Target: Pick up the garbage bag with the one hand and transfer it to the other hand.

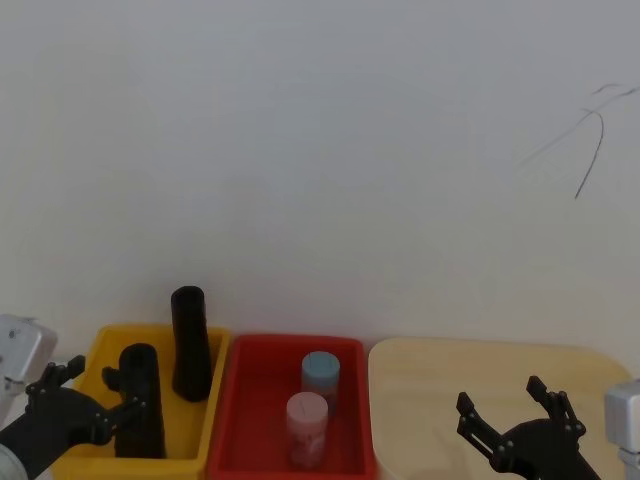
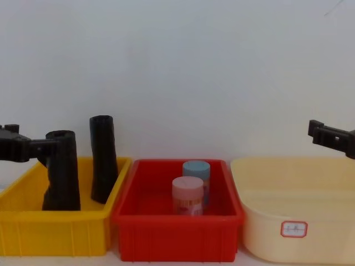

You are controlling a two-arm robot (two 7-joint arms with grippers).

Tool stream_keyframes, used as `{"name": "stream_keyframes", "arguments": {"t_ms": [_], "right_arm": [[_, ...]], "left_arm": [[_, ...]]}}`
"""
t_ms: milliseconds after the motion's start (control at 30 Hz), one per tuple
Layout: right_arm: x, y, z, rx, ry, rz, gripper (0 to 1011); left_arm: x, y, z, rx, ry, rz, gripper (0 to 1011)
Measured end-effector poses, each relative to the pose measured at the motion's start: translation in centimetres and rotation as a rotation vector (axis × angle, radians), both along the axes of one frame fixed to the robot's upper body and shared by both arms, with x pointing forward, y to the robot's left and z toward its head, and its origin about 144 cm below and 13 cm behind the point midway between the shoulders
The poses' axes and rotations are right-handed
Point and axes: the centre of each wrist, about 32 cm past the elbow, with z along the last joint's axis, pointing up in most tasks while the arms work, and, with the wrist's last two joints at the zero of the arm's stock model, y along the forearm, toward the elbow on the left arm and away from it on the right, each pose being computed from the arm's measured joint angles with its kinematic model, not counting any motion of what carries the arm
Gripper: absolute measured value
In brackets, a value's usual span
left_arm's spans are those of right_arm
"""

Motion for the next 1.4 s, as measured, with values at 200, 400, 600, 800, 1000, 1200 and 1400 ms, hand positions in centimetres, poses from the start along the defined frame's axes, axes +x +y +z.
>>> {"name": "stream_keyframes", "arguments": {"t_ms": [200, 400, 600, 800, 1000, 1200, 1400], "right_arm": [[0.0, 0.0, 0.0, 0.000, 0.000, 0.000, 1001], [0.0, 0.0, 0.0, 0.000, 0.000, 0.000, 1001], [0.0, 0.0, 0.0, 0.000, 0.000, 0.000, 1001], [0.0, 0.0, 0.0, 0.000, 0.000, 0.000, 1001], [0.0, 0.0, 0.0, 0.000, 0.000, 0.000, 1001], [0.0, 0.0, 0.0, 0.000, 0.000, 0.000, 1001], [0.0, 0.0, 0.0, 0.000, 0.000, 0.000, 1001]], "left_arm": [[0.9, -0.4, -0.2, 0.011, 0.024, 0.018, 1000], [1.6, -0.9, -0.5, 0.023, 0.042, 0.027, 1000], [2.4, -1.7, -0.8, 0.030, 0.054, 0.023, 1000], [3.2, -2.6, -1.0, 0.030, 0.059, 0.010, 1000], [3.8, -3.4, -1.2, 0.029, 0.060, 0.009, 1000], [4.2, -4.0, -1.3, 0.031, 0.054, 0.035, 1000], [4.4, -4.3, -1.4, 0.037, 0.048, 0.082, 1000]]}}
